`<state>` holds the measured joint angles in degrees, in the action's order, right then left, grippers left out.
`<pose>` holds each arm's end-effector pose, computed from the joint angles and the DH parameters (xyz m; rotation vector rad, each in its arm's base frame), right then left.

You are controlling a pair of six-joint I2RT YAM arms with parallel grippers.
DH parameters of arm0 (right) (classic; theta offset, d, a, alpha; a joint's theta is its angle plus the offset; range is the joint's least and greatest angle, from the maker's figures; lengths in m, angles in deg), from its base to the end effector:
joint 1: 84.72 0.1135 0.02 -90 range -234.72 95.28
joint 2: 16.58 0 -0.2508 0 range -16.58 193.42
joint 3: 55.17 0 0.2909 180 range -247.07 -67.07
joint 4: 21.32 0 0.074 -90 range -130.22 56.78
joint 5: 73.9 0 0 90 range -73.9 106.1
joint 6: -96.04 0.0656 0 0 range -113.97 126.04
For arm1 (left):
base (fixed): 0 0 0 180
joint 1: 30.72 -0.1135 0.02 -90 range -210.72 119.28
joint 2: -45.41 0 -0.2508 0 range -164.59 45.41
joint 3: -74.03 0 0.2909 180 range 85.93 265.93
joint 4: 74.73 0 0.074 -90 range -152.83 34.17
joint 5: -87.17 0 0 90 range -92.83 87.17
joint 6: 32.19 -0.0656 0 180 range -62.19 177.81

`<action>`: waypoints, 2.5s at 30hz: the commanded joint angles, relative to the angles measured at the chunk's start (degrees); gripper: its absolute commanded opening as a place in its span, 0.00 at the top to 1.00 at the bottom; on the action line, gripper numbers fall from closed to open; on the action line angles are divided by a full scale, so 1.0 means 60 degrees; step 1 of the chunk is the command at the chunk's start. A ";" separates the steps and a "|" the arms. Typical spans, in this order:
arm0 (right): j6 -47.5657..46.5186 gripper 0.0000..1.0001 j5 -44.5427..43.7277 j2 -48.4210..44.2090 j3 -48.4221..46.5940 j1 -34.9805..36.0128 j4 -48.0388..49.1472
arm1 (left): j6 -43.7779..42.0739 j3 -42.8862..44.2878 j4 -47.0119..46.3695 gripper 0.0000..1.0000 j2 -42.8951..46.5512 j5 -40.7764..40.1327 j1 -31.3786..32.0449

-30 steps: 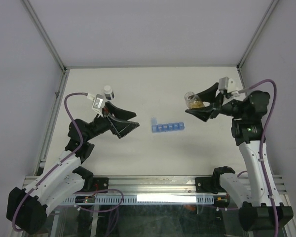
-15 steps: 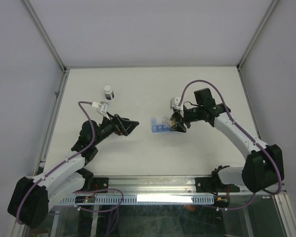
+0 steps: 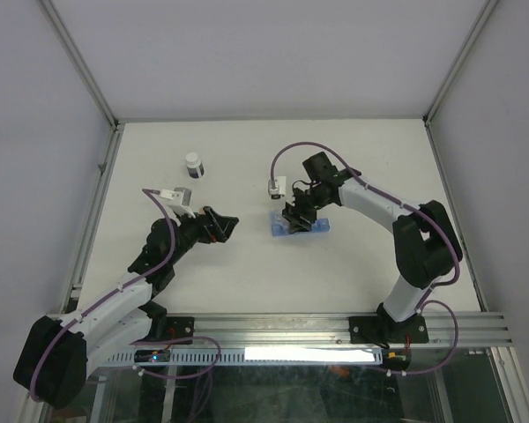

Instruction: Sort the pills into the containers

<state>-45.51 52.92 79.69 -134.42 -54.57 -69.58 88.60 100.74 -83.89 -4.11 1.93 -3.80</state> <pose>0.3075 0.2241 0.1627 -1.7835 1.7821 0.7201 0.2301 -0.1229 0.1586 -0.0021 1.8800 -0.7813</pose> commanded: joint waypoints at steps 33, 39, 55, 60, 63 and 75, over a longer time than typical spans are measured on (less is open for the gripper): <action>0.0632 1.00 -0.2844 0.1146 -0.1125 0.0935 -0.1021 | -0.0591 -0.0110 -0.0081 0.01 0.0042 -0.0572 -0.0033; 0.0663 1.00 -0.3022 0.1254 -0.1267 0.0993 -0.1179 | -0.0590 -0.0110 -0.0083 0.01 0.0049 -0.0558 -0.0031; 0.0630 1.00 -0.3727 0.1593 -0.1668 0.1303 -0.1617 | -0.0590 -0.0095 -0.0070 0.01 0.0035 -0.0514 -0.0026; 0.0647 1.00 -0.3722 0.1484 -0.1696 0.1314 -0.1646 | -0.0592 -0.0091 -0.0079 0.01 0.0042 -0.0492 -0.0025; 0.0659 1.00 -0.3712 0.1475 -0.1695 0.1308 -0.1639 | -0.0588 -0.0095 -0.0068 0.01 0.0030 -0.0487 -0.0033; 0.0630 1.00 -0.3646 0.1416 -0.1698 0.1318 -0.1703 | -0.0590 -0.0080 -0.0065 0.01 0.0039 -0.0468 -0.0033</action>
<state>-42.24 31.35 88.95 -142.40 -47.00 -79.03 86.67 100.06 -82.17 -4.72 -1.29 -3.80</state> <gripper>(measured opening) 0.550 0.990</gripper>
